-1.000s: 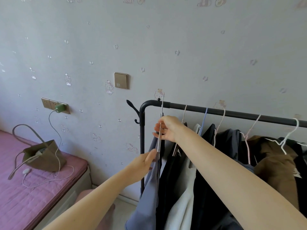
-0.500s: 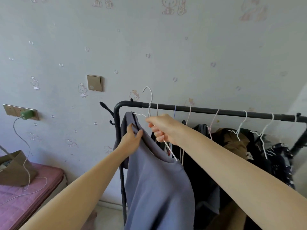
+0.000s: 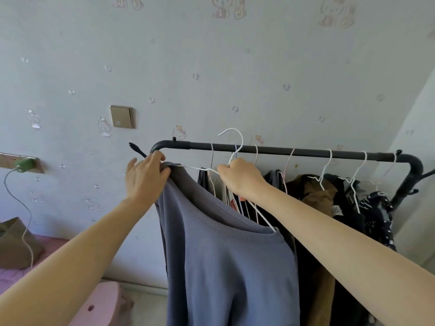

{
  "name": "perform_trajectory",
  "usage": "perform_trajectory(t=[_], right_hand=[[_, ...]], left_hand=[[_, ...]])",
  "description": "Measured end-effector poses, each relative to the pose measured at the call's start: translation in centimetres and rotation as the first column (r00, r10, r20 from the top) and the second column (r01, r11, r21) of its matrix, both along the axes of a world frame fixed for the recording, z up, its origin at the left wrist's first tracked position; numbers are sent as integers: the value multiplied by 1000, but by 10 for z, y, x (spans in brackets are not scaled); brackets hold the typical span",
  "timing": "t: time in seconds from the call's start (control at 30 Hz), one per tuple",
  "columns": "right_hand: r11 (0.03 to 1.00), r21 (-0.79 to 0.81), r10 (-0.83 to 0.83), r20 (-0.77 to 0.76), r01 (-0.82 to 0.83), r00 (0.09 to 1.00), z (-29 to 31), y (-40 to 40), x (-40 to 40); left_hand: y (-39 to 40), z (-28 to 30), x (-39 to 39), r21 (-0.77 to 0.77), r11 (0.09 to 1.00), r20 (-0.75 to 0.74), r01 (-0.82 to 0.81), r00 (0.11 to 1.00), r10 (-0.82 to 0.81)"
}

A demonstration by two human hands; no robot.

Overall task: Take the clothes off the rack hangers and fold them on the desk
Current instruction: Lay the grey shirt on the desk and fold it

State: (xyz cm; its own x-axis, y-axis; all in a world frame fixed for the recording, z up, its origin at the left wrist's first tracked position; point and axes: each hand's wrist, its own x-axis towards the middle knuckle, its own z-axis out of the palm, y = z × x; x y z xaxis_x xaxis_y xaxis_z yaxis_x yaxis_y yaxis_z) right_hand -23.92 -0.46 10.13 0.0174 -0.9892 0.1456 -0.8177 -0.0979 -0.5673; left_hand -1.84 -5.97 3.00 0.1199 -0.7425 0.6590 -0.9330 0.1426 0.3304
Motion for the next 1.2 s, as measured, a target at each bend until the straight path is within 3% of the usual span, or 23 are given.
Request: perform_trajectory(t=[0.07, 0.2, 0.3, 0.4, 0.53, 0.73, 0.93, 1.07, 1.2], right_hand=[[1000, -3, 11, 23, -11, 1000, 0, -5, -1], [1000, -17, 12, 95, -10, 995, -1, -12, -6], [1000, 11, -17, 301, 14, 954, -1, -17, -15], [994, 104, -75, 496, 26, 865, 2, -21, -20], [985, 171, -114, 597, 12, 794, 2, -22, -2], [986, 119, -2, 703, -115, 711, 11, -25, 41], [974, 130, 60, 638, -185, 768, 34, -20, 48], [955, 250, -6, 554, -159, 833, 40, -18, 48], [909, 385, -87, 555, -163, 827, 32, -29, 56]], left_hand=[[3, 8, 11, -25, 999, -66, 31, 997, -33], [4, 20, 38, 66, 993, -274, 94, 959, -73], [8, 24, 65, 97, 989, -474, 116, 879, -57], [18, 22, 82, 138, 961, -594, 237, 797, -111], [28, 21, 78, 211, 930, -550, 300, 823, -141], [29, 15, 77, 310, 862, -552, 400, 815, -180], [29, 3, 90, 349, 874, -536, 337, 837, -108], [21, -4, 98, 345, 898, -545, 272, 837, -44], [13, -10, 101, 351, 899, -556, 262, 831, -25]])
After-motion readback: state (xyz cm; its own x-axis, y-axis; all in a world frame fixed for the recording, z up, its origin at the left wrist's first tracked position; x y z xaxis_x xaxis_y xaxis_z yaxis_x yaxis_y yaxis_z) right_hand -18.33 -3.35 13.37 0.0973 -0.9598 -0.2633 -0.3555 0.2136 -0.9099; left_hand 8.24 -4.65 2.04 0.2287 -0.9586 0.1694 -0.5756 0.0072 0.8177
